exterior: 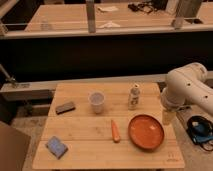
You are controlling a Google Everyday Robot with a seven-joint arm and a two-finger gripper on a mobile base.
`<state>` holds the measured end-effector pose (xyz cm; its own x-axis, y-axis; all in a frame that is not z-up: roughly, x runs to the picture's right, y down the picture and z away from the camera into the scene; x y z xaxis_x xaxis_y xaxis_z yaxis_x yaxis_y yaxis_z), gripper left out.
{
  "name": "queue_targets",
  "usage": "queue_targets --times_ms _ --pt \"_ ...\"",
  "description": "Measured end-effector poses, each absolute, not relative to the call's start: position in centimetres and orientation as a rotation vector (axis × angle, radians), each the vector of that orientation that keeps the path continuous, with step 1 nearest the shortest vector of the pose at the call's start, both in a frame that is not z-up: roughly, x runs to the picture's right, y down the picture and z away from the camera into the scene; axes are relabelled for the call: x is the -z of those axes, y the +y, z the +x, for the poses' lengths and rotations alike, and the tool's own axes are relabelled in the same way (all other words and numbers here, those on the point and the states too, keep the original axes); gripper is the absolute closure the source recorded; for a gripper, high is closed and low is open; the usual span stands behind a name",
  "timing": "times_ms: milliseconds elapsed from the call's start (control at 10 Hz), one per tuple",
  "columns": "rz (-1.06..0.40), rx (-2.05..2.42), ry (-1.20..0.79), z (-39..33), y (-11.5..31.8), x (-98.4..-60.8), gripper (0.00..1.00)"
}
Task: Push the ceramic bowl across the table
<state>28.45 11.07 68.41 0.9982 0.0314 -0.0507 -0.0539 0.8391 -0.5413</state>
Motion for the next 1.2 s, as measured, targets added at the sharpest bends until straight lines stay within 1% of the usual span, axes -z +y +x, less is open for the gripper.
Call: queue_targets --times_ms 600,800,1000,1200 --pt "-0.573 -0.045 0.04 28.5 11.1 -68.4 0.21" --pt "-0.576 -0.036 0.04 28.1 11.9 -68.9 0.31" --pt "-0.58 -0.025 0.038 27.4 13.1 -70.0 0.32" --pt "-0.583 -0.018 0.037 27.0 13.5 -70.2 0.33"
